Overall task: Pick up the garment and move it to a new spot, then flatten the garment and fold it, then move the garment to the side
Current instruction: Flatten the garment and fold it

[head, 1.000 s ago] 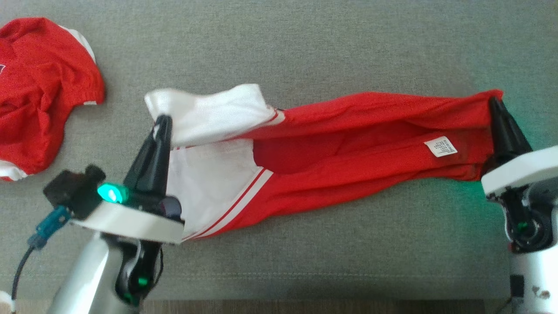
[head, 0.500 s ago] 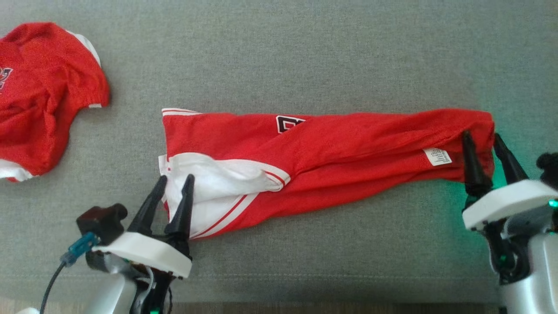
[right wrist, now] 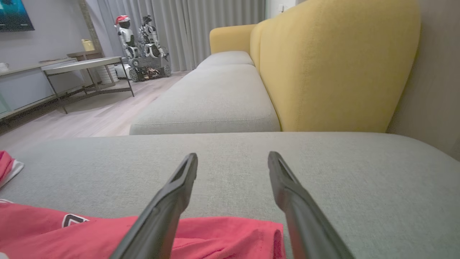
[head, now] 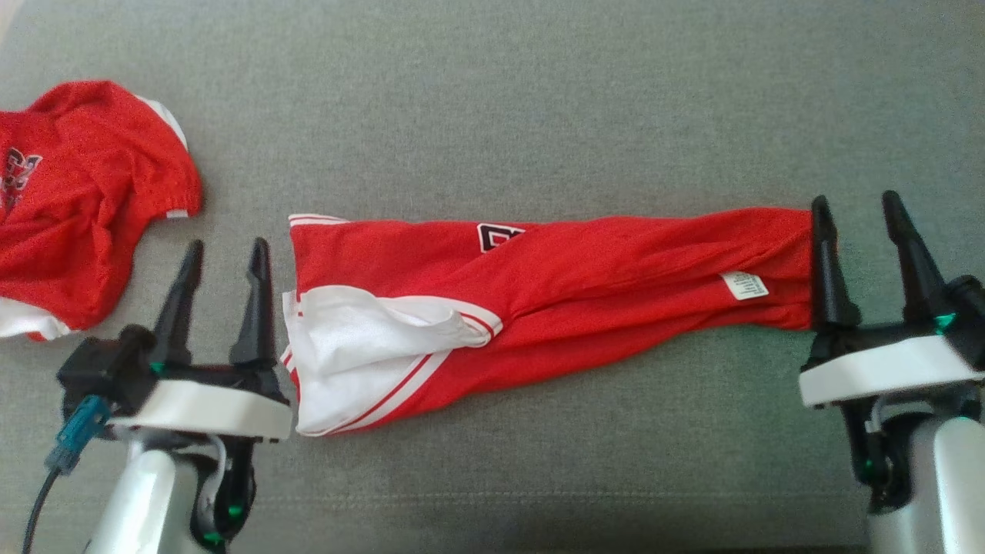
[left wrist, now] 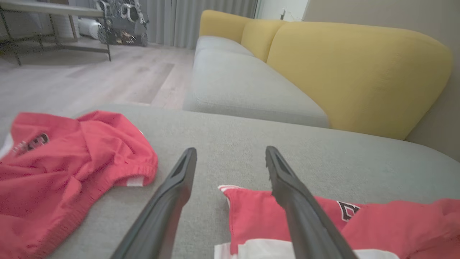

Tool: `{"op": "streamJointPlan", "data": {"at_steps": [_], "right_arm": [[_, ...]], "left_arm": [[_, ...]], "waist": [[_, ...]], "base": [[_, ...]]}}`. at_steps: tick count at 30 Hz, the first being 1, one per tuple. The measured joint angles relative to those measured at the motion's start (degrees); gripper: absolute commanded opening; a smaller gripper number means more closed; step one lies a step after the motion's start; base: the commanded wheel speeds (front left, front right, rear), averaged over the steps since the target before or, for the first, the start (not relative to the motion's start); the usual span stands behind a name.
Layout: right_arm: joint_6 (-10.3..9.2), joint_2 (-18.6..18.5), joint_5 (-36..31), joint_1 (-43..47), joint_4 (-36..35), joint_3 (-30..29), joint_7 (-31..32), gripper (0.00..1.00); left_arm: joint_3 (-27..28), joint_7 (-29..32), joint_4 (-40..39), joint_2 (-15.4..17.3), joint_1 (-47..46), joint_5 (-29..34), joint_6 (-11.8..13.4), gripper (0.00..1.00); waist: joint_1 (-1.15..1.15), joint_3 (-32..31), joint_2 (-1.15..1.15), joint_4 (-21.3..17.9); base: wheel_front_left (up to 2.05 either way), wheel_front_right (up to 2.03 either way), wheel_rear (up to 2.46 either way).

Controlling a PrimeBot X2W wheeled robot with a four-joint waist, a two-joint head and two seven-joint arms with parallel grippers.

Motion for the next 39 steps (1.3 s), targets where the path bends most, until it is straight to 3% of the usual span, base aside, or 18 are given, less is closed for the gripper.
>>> {"op": "streamJointPlan", "data": {"at_steps": [13, 31, 39], "right_arm": [[0.00, 0.67, -2.07, 6.89, -2.36, 4.26, -0.27, 1.00], [0.00, 0.89, -0.84, 6.90, -2.21, 4.02, 0.14, 1.00], [0.00, 0.74, 1.33, 0.91, 4.61, 1.23, 0.14, 1.00]], "left_arm": [[1.56, -0.19, -1.68, 0.05, 6.98, 4.86, 0.70, 1.00], [1.15, -0.19, -1.24, 0.13, 7.03, 4.86, 0.98, 1.00], [0.40, -0.19, -1.29, 0.12, 4.35, 4.86, 0.88, 1.00]], "waist": [[0.00, -5.88, 0.00, -1.17], [0.00, -5.98, 0.00, -0.82], [0.00, -3.43, 0.00, -0.54]], "base": [[0.00, 0.00, 0.00], [0.00, 0.00, 0.00], [0.00, 0.00, 0.00]]}}
